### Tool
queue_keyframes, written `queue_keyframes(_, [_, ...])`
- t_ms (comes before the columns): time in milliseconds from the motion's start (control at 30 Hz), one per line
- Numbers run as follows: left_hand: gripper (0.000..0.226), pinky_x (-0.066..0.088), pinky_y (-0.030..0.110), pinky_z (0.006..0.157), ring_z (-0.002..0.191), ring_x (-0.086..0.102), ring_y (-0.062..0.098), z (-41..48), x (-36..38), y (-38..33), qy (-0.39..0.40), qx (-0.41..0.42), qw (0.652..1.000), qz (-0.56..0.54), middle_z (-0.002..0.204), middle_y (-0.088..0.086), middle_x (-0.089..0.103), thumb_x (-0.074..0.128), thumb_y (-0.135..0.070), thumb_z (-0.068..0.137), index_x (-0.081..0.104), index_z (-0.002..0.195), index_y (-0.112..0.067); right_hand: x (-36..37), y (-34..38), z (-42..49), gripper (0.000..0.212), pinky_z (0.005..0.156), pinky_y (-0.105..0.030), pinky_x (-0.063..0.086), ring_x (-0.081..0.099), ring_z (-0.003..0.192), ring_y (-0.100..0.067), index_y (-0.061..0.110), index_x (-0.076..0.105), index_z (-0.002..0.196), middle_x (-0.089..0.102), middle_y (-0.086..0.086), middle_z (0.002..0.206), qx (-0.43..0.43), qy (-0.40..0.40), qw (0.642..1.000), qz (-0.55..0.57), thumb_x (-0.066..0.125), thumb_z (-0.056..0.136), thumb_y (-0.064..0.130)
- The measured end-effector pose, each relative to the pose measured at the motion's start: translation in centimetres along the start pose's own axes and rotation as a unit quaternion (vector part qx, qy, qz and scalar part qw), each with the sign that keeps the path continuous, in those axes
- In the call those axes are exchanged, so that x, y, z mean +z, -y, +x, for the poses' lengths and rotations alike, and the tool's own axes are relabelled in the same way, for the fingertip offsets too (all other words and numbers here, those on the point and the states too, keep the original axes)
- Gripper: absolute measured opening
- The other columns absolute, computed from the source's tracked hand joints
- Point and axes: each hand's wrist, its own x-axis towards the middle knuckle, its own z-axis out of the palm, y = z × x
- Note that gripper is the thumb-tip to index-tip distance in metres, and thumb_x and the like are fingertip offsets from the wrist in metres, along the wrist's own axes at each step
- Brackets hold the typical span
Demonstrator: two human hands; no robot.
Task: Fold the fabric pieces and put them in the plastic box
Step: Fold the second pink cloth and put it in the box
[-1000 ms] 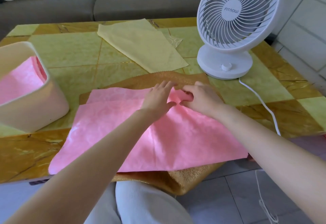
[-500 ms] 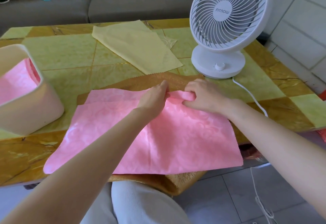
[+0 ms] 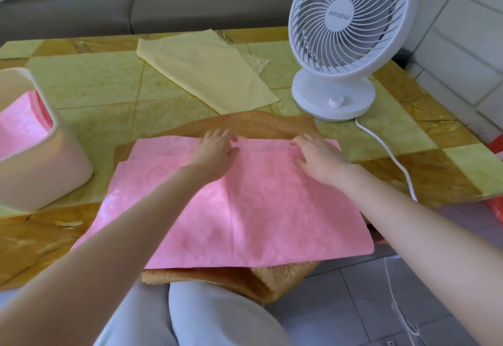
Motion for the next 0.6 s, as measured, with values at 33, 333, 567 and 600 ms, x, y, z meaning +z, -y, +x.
queue_keyframes(33, [0.030, 0.030, 0.040, 0.106, 0.122, 0.043, 0.024, -0.2, -0.2, 1.4, 0.016, -0.020, 1.000, 0.014, 0.129, 0.004, 0.051, 0.041, -0.027, 0.098, 0.049, 0.124, -0.015, 0.5, 0.5, 0.2, 0.042, 0.101, -0.037, 0.037, 0.043, 0.126, -0.026, 0.011, 0.043, 0.134, 0.046, -0.008, 0.137, -0.016, 0.017, 1.000, 0.017, 0.051, 0.094, 0.019])
queue_keyframes(333, [0.026, 0.030, 0.038, 0.099, 0.117, 0.043, 0.026, -1.5, -2.2, 6.5, 0.102, -0.079, 0.988, 0.084, 0.119, 0.005, 0.058, 0.053, -0.036, 0.092, 0.059, 0.110, -0.019, 1.4, 1.9, 2.2, 0.030, 0.097, -0.037, 0.036, 0.046, 0.118, -0.031, 0.009, 0.060, 0.111, 0.056, -0.011, 0.121, 0.014, -0.006, 0.999, -0.043, 0.052, 0.094, 0.033])
queue_keyframes(567, [0.019, 0.031, 0.038, 0.093, 0.110, 0.048, 0.026, 0.3, -5.3, 5.8, -0.003, -0.043, 0.996, 0.079, 0.110, 0.006, 0.063, 0.046, -0.024, 0.097, 0.061, 0.105, -0.015, -0.2, 1.0, 2.2, 0.023, 0.071, -0.031, 0.035, 0.060, 0.097, -0.029, 0.016, 0.063, 0.095, 0.065, -0.005, 0.105, 0.057, -0.079, 0.995, -0.001, 0.049, 0.096, 0.034])
queue_keyframes(600, [0.019, 0.031, 0.039, 0.093, 0.109, 0.047, 0.026, 0.7, -5.4, 5.5, -0.009, -0.038, 0.995, 0.088, 0.111, 0.005, 0.063, 0.046, -0.024, 0.097, 0.061, 0.105, -0.015, -0.4, 1.1, 2.4, 0.024, 0.072, -0.031, 0.036, 0.060, 0.097, -0.030, 0.015, 0.063, 0.096, 0.065, -0.006, 0.106, 0.062, -0.081, 0.995, -0.006, 0.049, 0.096, 0.034])
